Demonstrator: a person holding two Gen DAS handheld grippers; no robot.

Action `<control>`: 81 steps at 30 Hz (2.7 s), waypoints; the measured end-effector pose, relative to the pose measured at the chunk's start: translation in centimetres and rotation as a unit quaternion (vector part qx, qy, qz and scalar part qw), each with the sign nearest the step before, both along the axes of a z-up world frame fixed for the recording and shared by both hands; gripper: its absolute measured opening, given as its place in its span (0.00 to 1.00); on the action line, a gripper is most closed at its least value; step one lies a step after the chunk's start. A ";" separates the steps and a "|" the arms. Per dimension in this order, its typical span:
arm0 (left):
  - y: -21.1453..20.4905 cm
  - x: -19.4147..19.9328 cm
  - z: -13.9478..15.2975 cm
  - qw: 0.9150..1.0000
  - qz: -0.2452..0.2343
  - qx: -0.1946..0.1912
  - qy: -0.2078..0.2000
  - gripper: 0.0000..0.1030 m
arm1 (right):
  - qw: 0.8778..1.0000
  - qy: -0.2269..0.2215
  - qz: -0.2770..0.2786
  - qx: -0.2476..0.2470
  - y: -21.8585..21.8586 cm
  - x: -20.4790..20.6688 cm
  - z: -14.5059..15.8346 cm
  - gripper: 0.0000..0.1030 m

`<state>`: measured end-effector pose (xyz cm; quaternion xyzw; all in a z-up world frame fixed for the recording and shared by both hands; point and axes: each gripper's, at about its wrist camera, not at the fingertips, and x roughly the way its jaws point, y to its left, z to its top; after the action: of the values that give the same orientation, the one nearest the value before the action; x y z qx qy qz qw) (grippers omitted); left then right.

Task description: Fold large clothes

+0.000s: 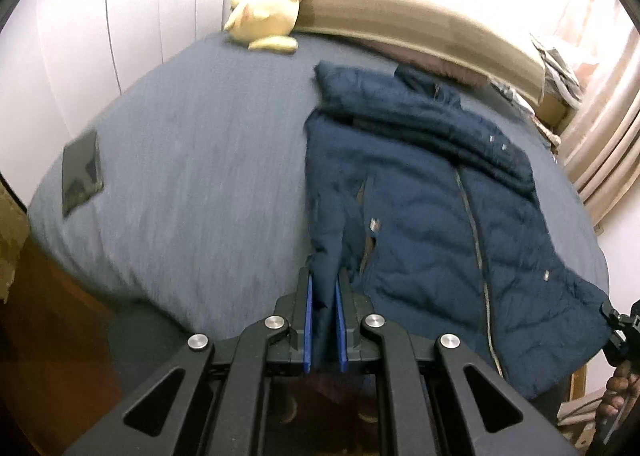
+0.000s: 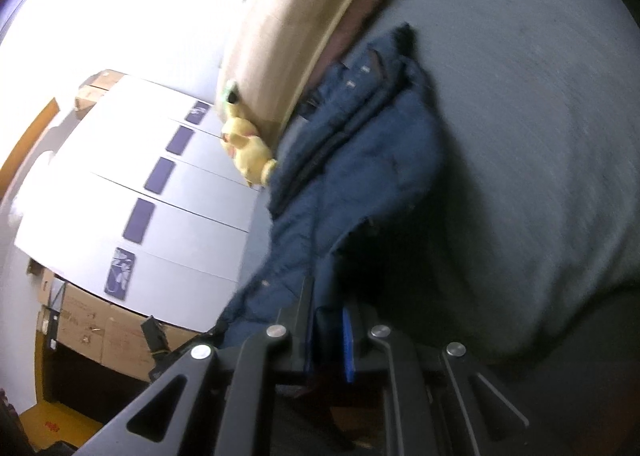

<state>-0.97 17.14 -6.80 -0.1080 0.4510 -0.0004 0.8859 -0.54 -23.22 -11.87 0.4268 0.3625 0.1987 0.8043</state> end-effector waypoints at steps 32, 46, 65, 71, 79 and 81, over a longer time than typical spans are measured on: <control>-2.3 14.7 3.8 0.997 0.031 0.045 -0.052 0.10 | 0.996 -0.055 -0.070 0.029 -1.8 15.0 6.2 0.10; -3.2 15.9 3.2 0.995 0.031 0.069 -0.060 0.11 | 0.996 -0.048 -0.076 0.018 -1.7 16.4 6.0 0.10; -2.6 17.2 3.0 0.997 0.029 0.055 -0.054 0.11 | 0.995 -0.053 -0.080 0.006 -1.2 16.9 7.0 0.10; -1.8 16.9 3.9 0.998 0.020 0.032 -0.056 0.11 | 0.995 -0.063 -0.081 0.004 -1.1 16.6 7.6 0.10; -2.6 20.5 5.4 0.997 0.005 0.041 -0.058 0.10 | 0.994 -0.067 -0.083 -0.009 -1.5 19.4 8.4 0.10; -2.8 21.4 5.8 0.997 0.006 0.047 -0.060 0.10 | 0.994 -0.070 -0.083 -0.015 -1.5 20.5 8.9 0.10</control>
<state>20.42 14.30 -1.04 -0.0691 0.3963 0.0200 0.9153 19.98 -24.72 -2.93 0.4281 0.2714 0.1553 0.8479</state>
